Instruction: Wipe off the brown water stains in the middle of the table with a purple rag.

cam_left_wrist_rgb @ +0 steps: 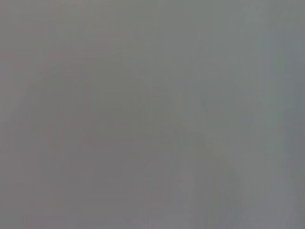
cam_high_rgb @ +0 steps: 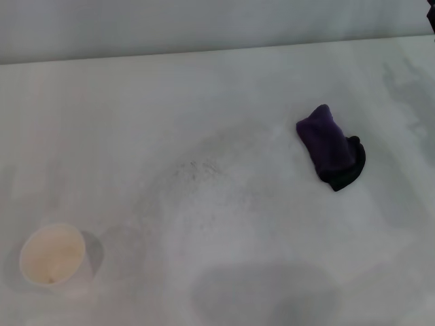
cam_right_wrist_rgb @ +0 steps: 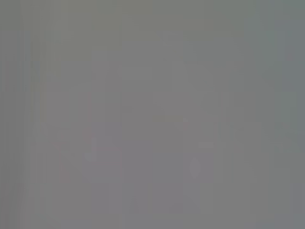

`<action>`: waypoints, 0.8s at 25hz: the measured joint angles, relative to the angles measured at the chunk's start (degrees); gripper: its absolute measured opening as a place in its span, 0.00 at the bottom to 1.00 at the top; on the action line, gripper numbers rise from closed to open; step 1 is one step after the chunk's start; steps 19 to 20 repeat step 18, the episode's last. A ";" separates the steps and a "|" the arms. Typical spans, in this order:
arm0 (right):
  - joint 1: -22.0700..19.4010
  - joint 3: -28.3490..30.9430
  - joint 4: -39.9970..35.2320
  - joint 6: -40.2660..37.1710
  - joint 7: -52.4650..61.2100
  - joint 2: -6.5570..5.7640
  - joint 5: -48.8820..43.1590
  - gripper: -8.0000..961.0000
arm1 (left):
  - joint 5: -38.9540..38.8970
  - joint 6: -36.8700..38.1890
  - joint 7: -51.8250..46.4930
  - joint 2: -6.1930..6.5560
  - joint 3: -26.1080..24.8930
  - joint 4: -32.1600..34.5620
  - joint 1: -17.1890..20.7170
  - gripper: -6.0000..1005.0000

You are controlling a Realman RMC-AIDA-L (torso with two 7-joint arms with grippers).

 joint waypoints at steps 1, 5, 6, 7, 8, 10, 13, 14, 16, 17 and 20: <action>0.01 0.01 0.20 0.15 -0.12 0.02 0.07 0.48 | -0.01 -0.18 0.03 0.02 -0.02 -0.34 -0.39 0.88; 0.03 0.08 1.13 0.42 -0.56 -0.07 0.23 0.48 | -0.10 -0.51 0.47 0.26 -0.07 -1.85 -1.93 0.88; -0.01 0.11 1.20 0.44 -0.70 -0.08 0.25 0.48 | -0.13 -0.70 0.56 0.29 -0.09 -2.08 -2.40 0.88; -0.10 0.12 1.24 0.45 -0.84 -0.08 0.28 0.48 | -0.15 -0.83 0.57 0.30 -0.10 -2.09 -2.58 0.88; -0.20 0.13 1.27 0.53 -0.90 -0.08 0.29 0.48 | -0.19 -1.17 0.58 0.31 -0.14 -2.01 -2.96 0.88; -0.34 0.19 1.29 0.83 -0.93 -0.07 0.46 0.48 | -0.35 -1.52 0.59 0.31 -0.17 -1.91 -3.38 0.88; -0.33 0.22 1.40 0.98 -1.01 -0.01 0.81 0.48 | -1.44 -2.57 0.64 0.36 -0.20 -1.94 -4.88 0.88; -0.20 0.23 1.46 0.81 -1.04 0.00 0.87 0.48 | -1.60 -2.93 0.66 0.38 -0.15 -1.97 -5.38 0.88; 0.26 0.21 1.54 0.42 -1.11 0.02 0.88 0.48 | -1.61 -3.56 0.69 0.41 -0.11 -1.95 -6.13 0.88; 0.51 0.11 1.56 0.31 -1.14 0.04 0.88 0.48 | -1.61 -3.65 0.70 0.42 -0.12 -1.92 -6.18 0.88; 0.73 -0.05 1.57 0.34 -1.14 0.07 0.88 0.48 | -1.61 -3.82 0.70 0.45 -0.13 -1.82 -6.26 0.88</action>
